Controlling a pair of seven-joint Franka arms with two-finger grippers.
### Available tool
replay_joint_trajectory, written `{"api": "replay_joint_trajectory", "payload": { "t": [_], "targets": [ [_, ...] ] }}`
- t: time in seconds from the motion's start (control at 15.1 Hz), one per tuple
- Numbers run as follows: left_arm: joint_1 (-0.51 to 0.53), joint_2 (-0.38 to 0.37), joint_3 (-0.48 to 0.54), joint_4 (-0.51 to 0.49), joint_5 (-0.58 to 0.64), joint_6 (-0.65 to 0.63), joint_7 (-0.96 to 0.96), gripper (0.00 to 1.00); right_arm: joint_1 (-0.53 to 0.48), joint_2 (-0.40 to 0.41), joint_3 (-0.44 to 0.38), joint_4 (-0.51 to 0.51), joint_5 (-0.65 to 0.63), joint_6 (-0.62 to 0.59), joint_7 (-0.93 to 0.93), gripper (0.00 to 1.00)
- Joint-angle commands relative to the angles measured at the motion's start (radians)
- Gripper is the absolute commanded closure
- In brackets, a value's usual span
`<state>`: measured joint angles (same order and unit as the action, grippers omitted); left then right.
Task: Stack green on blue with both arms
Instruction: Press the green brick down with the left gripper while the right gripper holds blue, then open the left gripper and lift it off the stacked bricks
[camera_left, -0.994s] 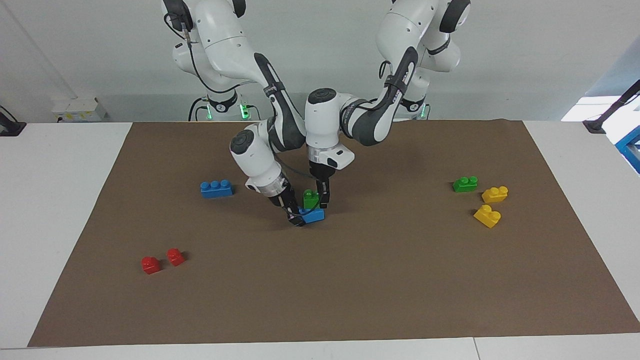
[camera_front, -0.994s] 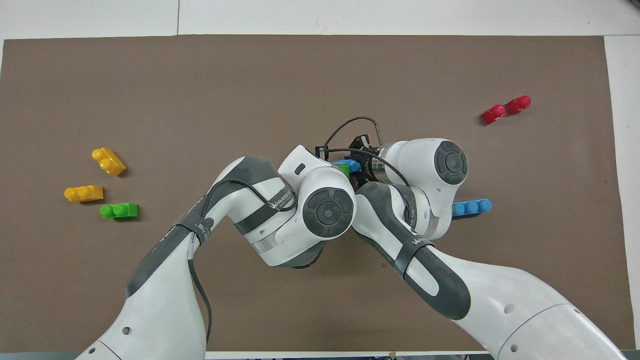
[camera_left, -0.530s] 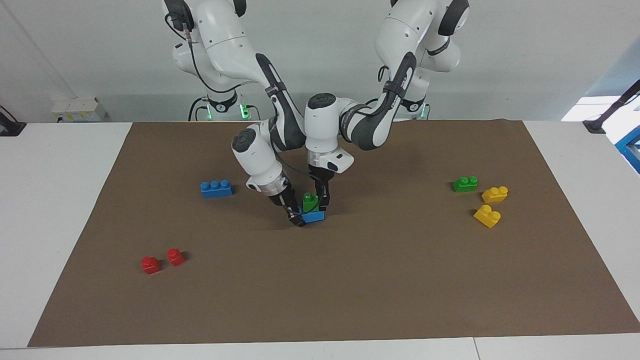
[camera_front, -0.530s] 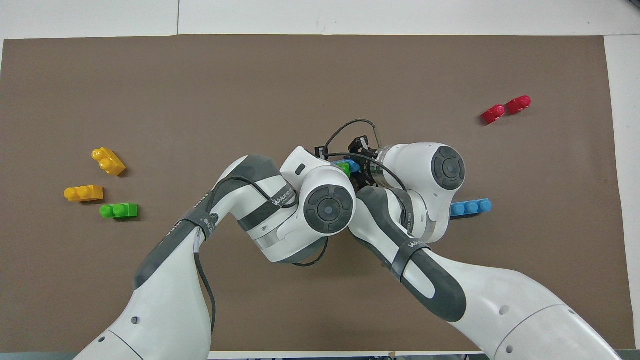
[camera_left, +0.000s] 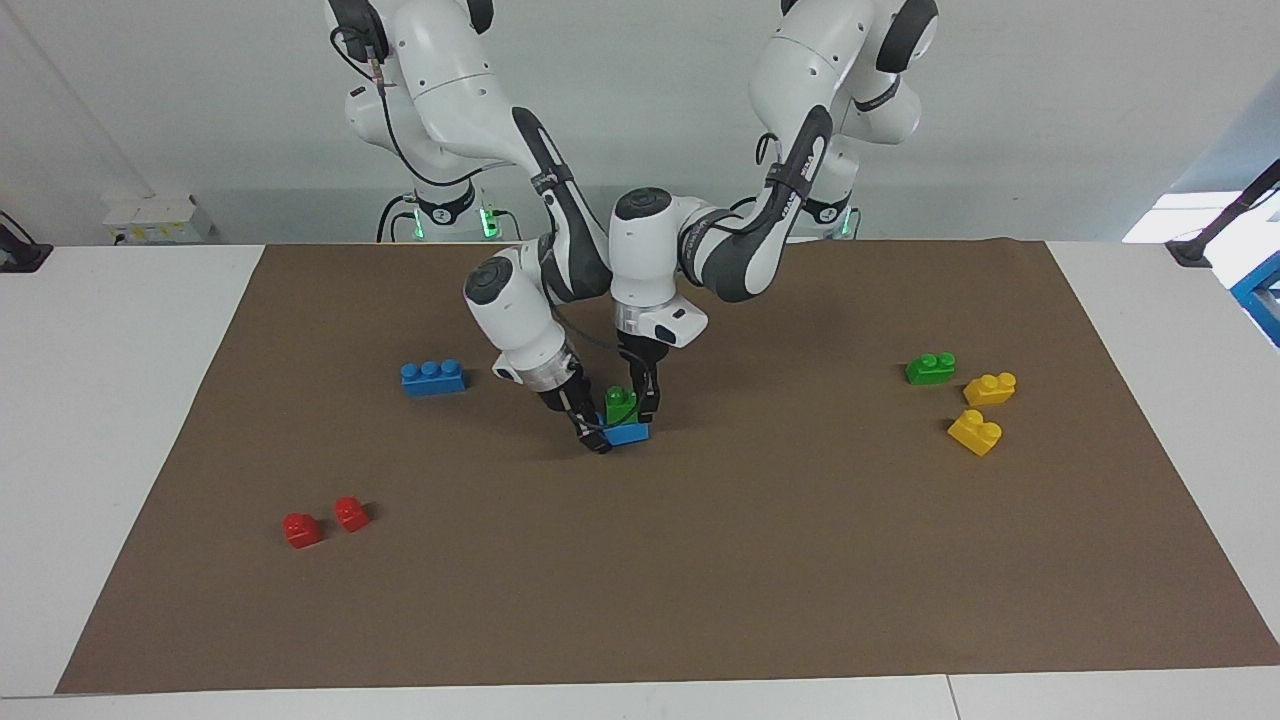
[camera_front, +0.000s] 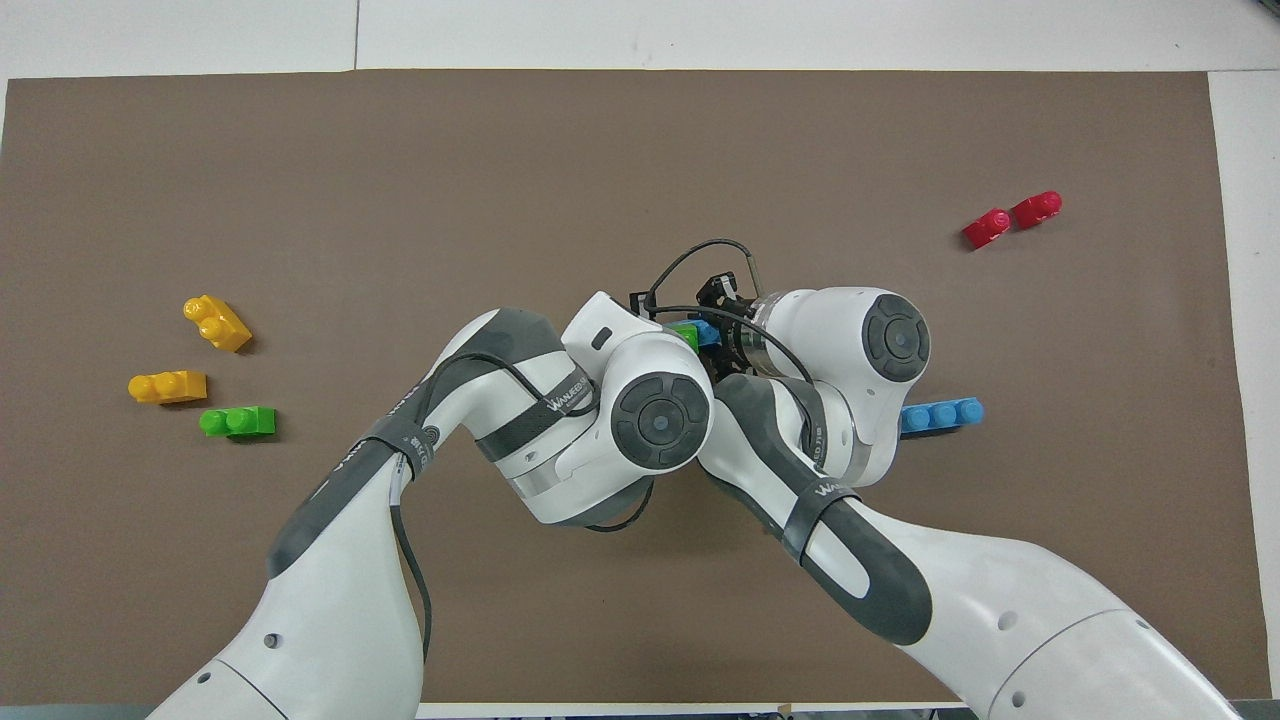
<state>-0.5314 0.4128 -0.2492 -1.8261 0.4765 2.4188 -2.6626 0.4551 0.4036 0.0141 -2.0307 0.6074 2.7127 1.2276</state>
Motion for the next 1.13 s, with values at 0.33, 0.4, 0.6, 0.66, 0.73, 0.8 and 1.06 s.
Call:
{"api": "replay_joint_trajectory", "payload": {
  "t": [0.33,0.4,0.6,0.66,0.73,0.8,1.06],
  "targets": [
    [-0.05,0.015,-0.009,0.028,0.079,-0.112,-0.007,0.0,0.037,0.04,-0.002,-0.029,0.002,0.021,-0.023,0.61],
    [-0.049,0.003,-0.009,0.022,0.079,-0.112,-0.002,0.0,0.037,0.04,-0.002,-0.029,0.002,0.021,-0.023,0.61],
    [-0.036,-0.054,-0.01,-0.019,0.076,-0.113,0.055,0.0,0.034,0.04,-0.002,-0.028,0.002,0.019,-0.023,0.6],
    [-0.023,-0.078,-0.01,-0.038,0.074,-0.112,0.082,0.0,0.033,0.04,-0.002,-0.026,0.002,0.018,-0.023,0.59],
    [0.002,-0.098,-0.01,-0.047,0.073,-0.112,0.119,0.0,0.028,0.04,-0.002,-0.022,0.002,0.013,-0.023,0.58],
    [0.026,-0.11,-0.012,-0.053,0.071,-0.11,0.148,0.0,0.025,0.04,-0.002,-0.016,0.002,0.007,-0.025,0.57],
    [0.115,-0.118,-0.012,-0.055,0.07,-0.109,0.234,0.0,0.017,0.04,-0.002,-0.011,0.0,0.002,-0.025,0.51]
  ]
}}
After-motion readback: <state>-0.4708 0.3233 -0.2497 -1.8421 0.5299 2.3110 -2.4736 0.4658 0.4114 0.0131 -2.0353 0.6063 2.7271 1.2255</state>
